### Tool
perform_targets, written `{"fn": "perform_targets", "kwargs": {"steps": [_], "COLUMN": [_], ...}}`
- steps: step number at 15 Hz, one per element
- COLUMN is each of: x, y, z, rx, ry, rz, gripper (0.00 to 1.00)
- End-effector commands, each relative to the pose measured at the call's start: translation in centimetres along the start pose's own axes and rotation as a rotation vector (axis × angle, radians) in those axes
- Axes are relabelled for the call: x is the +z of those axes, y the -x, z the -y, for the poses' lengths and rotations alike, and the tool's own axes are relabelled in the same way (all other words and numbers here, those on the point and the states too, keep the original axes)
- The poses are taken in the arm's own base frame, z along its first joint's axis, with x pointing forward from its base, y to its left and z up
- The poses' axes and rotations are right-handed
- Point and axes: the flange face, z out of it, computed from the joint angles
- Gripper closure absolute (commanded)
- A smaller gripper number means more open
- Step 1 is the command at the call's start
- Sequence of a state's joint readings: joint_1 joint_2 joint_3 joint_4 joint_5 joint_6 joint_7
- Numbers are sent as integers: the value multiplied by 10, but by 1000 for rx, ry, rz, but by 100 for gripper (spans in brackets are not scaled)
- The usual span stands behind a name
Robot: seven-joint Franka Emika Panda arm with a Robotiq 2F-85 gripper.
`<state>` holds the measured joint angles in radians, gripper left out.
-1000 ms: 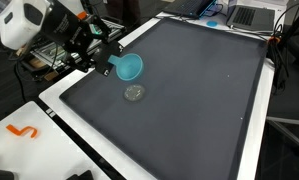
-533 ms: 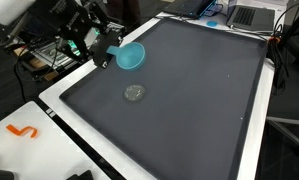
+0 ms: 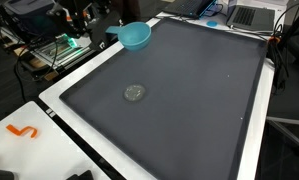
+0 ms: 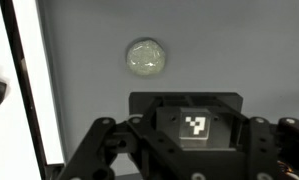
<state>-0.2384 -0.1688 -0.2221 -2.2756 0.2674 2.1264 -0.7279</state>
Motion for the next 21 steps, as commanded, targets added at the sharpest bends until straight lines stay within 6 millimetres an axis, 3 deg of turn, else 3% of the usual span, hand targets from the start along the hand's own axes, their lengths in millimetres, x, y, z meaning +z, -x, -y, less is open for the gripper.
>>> {"fn": "perform_targets", "kwargs": {"steps": [1, 12, 16, 17, 18, 21], "x": [-21, -63, -75, -67, -69, -67], "y": [-2, -10, -10, -14, -15, -15], "z": [26, 109, 128, 120, 123, 122], "rx": [-14, -195, -234, -225, -230, -229], "ry": [122, 349, 362, 338, 340, 337], "rz": [46, 226, 264, 244, 242, 246], "gripper": [72, 72, 72, 72, 47, 47]}}
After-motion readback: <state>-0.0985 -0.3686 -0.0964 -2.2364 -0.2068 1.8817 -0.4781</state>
